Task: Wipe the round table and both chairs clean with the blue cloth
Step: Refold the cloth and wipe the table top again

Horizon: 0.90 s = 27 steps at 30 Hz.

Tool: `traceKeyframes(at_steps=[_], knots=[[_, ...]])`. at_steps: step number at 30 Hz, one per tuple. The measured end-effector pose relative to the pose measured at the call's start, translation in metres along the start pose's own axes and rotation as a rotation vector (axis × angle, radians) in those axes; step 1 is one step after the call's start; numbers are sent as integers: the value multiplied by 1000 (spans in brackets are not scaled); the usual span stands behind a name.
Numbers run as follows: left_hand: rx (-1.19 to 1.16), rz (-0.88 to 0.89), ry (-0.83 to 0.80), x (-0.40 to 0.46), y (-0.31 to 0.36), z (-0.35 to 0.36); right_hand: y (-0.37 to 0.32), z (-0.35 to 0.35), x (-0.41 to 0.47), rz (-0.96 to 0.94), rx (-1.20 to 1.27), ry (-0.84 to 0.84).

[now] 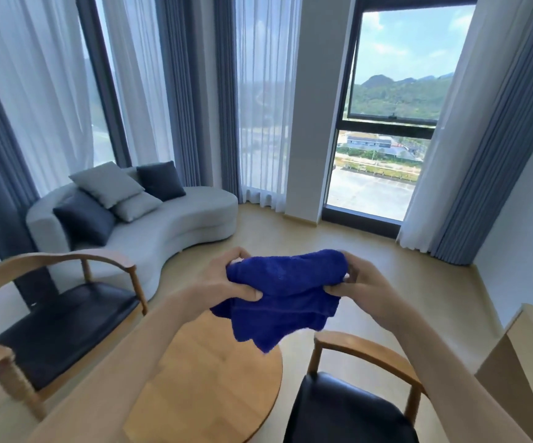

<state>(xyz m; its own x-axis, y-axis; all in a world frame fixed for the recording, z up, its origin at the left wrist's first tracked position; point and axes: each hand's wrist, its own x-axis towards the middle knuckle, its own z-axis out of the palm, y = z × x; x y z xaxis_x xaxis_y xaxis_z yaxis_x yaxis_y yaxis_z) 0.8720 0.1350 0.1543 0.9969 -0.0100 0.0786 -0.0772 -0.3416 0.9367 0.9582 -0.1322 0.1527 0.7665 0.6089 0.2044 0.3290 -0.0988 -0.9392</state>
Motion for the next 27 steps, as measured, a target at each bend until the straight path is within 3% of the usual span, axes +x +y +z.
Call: traceKeyframes(at_steps=[6, 10, 12, 15, 22, 24, 27], knots=[[3, -21, 116, -19, -19, -43, -4, 61, 35, 88, 46, -22], [-9, -2, 186, -29, -28, -70, -6, 92, 50, 253, 314, -178], [-3, 20, 221, -34, -31, -82, -12, 104, 57, 287, 227, -262], [13, -15, 188, -42, -36, -102, -22, 117, 68, 226, 95, -215], [-270, -180, -177, -49, -37, -143, -45, 151, 89, -25, 130, -44], [-285, -168, -172, -48, -38, -147, -49, 155, 94, -58, 106, -26], [-162, -95, -37, -45, -36, -157, -52, 156, 100, -124, -17, 28]])
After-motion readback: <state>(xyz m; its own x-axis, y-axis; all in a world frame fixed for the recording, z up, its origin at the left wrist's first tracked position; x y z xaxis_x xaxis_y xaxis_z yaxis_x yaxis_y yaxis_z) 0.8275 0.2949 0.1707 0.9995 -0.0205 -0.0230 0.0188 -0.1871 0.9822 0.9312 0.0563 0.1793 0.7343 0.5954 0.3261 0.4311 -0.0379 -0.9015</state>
